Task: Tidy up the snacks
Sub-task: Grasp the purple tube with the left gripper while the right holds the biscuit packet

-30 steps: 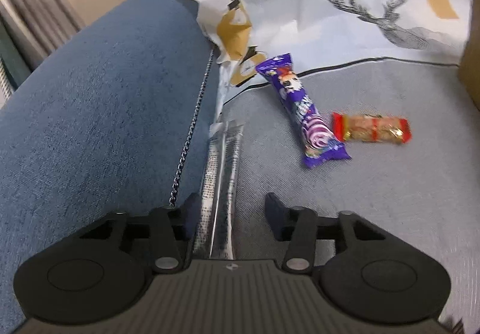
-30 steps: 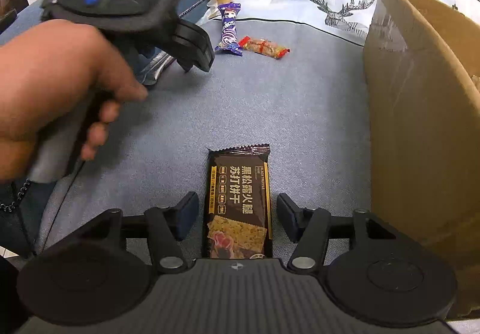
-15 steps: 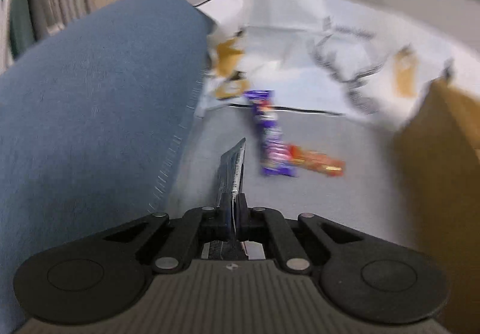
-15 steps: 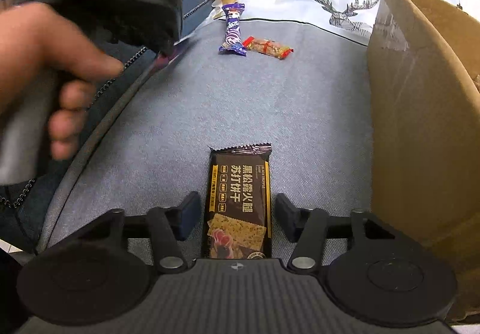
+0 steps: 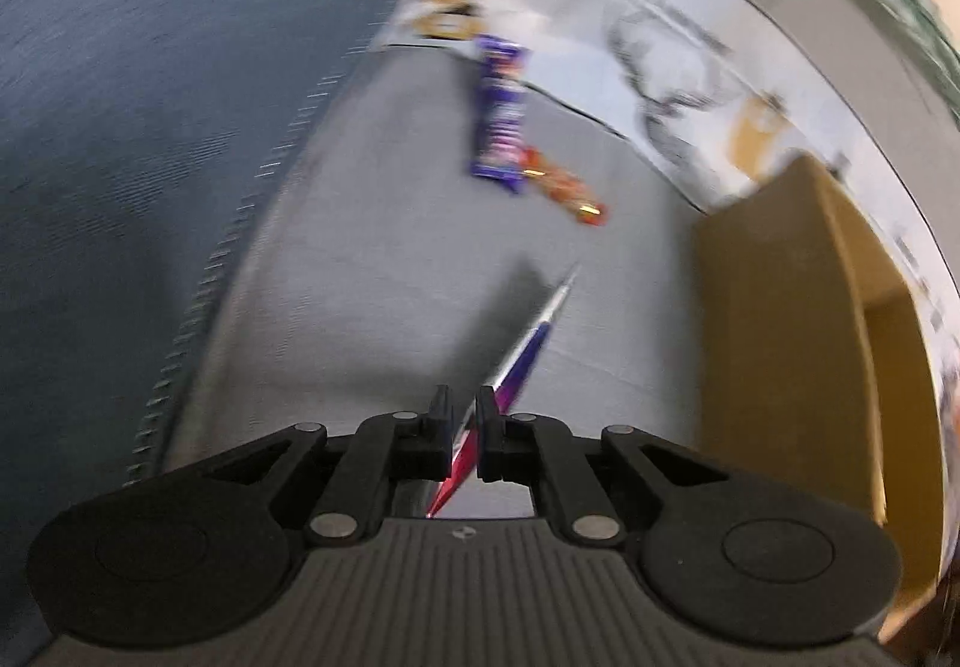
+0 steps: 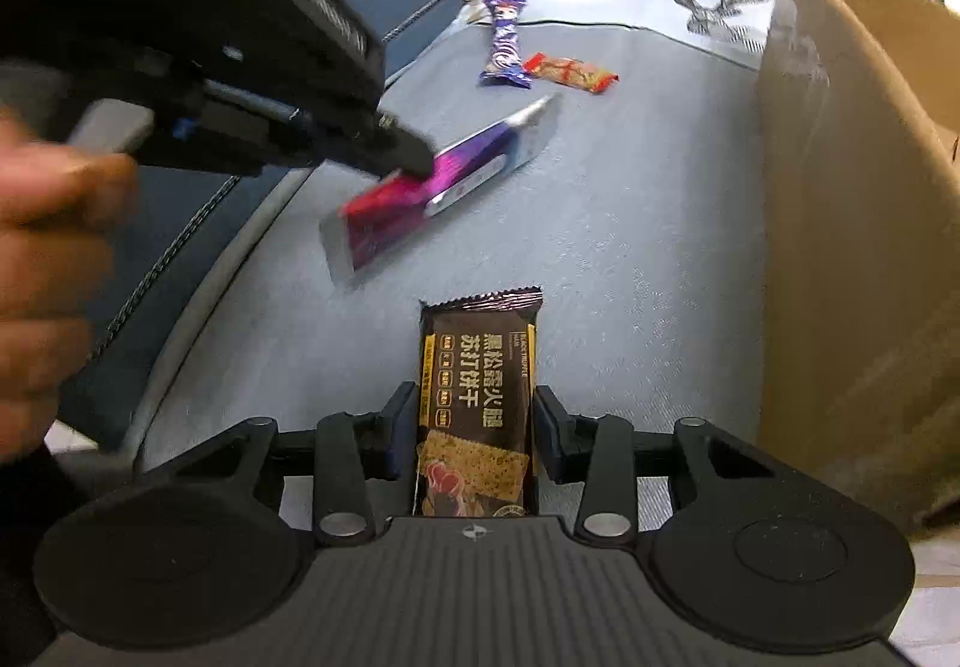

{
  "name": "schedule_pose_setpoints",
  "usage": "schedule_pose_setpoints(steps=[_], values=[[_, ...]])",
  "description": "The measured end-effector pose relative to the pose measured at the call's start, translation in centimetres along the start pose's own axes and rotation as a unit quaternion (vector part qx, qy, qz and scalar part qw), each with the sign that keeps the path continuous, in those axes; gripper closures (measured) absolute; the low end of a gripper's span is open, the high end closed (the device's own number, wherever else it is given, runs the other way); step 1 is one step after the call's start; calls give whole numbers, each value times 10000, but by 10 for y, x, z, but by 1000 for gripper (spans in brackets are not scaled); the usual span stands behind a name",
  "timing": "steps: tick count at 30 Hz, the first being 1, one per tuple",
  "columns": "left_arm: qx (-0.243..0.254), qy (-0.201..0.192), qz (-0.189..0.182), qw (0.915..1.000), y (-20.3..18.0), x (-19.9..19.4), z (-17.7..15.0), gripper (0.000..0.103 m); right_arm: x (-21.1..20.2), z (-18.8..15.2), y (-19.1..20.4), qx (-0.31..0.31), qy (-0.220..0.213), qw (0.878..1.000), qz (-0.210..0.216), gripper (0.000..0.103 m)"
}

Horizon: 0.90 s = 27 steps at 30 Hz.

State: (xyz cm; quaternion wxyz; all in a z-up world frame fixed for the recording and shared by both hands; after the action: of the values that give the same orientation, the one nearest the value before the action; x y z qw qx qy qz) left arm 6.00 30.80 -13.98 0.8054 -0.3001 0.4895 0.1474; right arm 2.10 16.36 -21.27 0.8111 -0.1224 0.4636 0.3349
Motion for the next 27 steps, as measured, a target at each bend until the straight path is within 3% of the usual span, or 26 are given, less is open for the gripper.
schedule_pose_setpoints(steps=[3, 6, 11, 16, 19, 22, 25, 27], values=[[-143, -37, 116, 9998, 7, 0, 5, 96, -3, -3, -2, -19, -24, 10000, -11, 54], [31, -142, 128, 9998, -1, -3, 6, 90, -2, -2, -6, 69, -28, 10000, -11, 47], [384, -156, 187, 9990, -7, -2, 6, 63, 0, -1, -8, 142, -16, 9999, -8, 40], [1092, 86, 420, 9931, -22, 13, -3, 39, 4, -2, -3, -15, 19, 10000, -81, 36], [1667, 103, 851, 9823, -31, 23, -9, 39, 5, -3, 0, -105, 22, 9999, -121, 34], [1983, 231, 1024, 9745, -35, 34, -14, 40, 6, -3, 2, -200, 21, 9996, -179, 34], [2154, 286, 1185, 9689, -35, 40, -16, 50, 6, -3, 2, -227, 14, 9995, -211, 34], [2215, 236, 1163, 9679, -36, 40, -16, 71, 5, -4, 1, -206, 13, 9995, -220, 34]])
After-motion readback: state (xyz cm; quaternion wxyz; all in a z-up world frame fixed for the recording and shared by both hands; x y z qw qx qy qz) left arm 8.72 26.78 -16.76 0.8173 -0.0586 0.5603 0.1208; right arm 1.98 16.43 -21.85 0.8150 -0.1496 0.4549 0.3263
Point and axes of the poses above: each gripper's, at about its wrist camera, not at the fingertips, and x roughly the way its jaws point, y to its left, z to its top, the point moved 6 cm from there along x, roughly the way its jaws point, and after that the axes turned 5 degrees about y, right-handed, at the moved point
